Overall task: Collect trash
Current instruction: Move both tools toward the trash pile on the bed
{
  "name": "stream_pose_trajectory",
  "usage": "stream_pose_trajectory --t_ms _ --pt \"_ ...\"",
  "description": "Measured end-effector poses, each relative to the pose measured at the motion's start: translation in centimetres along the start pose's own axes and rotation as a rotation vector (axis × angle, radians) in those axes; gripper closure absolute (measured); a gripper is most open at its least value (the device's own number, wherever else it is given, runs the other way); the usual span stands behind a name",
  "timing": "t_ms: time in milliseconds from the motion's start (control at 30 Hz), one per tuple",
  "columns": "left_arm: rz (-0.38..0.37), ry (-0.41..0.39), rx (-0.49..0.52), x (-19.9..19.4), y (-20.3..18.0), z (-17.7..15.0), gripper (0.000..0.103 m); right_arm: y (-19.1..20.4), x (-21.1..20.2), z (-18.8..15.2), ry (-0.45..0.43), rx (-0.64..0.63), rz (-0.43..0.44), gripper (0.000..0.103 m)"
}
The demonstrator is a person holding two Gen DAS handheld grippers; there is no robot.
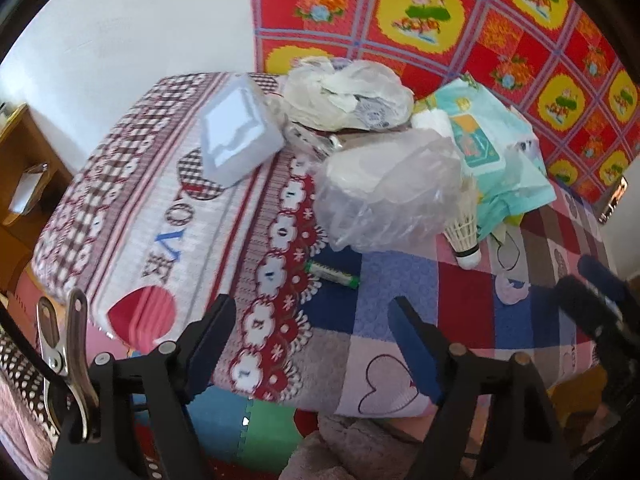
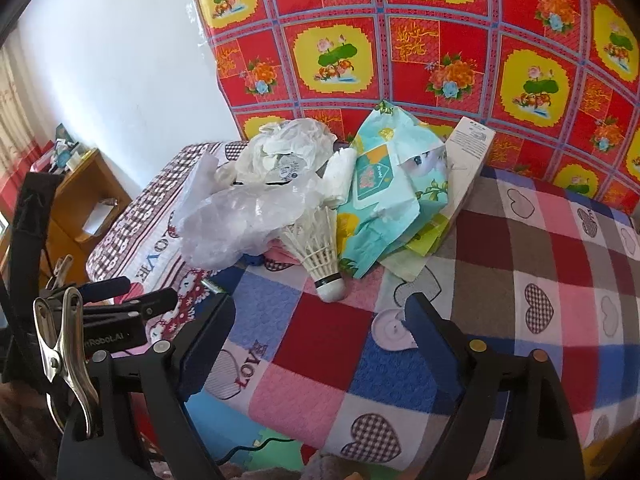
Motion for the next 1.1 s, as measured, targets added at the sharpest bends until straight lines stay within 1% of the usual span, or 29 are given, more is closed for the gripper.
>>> stream_pose_trajectory --t_ms 133,267,333,467,533,700,867,1000,1100 --pt "-0.021 0.002 0.036 1.9 -0.4 0.1 0.023 -1.0 0.8 0.5 0.01 -0.001 0.009 0.014" --pt "-0.007 0.013 0.09 3.5 -1.1 0.4 0.023 -2.0 1.8 1.1 0.019 0.007 0.023 0.014" --pt "-0.015 0.018 0.1 4.0 -1.2 0.6 0.023 -2.4 2.4 1.4 0.02 0.01 0.034 0.014" --pt "0.022 0.027 0.162 5.3 -1.8 0.6 0.023 -2.9 3.3 1.8 0.035 0.013 0.052 0.014" --pt "0.024 0.046 0.181 5.7 -2.0 0.3 0.024 -3.1 3.6 1.9 0.043 0.013 0.058 0.014" --pt "0.038 0.055 0.203 6.5 -1.7 0.5 0.03 -3.0 3.9 2.3 0.045 0.004 0.06 0.014" --pt "0.0 0.066 0.198 7.0 -1.1 1.4 0.033 -2.8 4.2 2.6 0.051 0.017 0.051 0.014" --pt "-0.011 0.065 0.219 7.1 -1.0 1.7 0.034 -2.5 4.5 2.8 0.057 0.029 0.038 0.014" --pt "-0.022 0.058 0.241 7.1 -1.1 1.7 0.044 -2.4 4.9 2.7 0.075 0.043 0.034 0.014"
Point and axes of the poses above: each gripper's, at about its wrist camera, not at the fingertips, and x roughly the way its jaws point, y to its left, z to its top, the point moved 1 cm from there along x, roughly the way its jaws point, and after that the axes turned 2 degrees about -z, right-handed, at the moved point
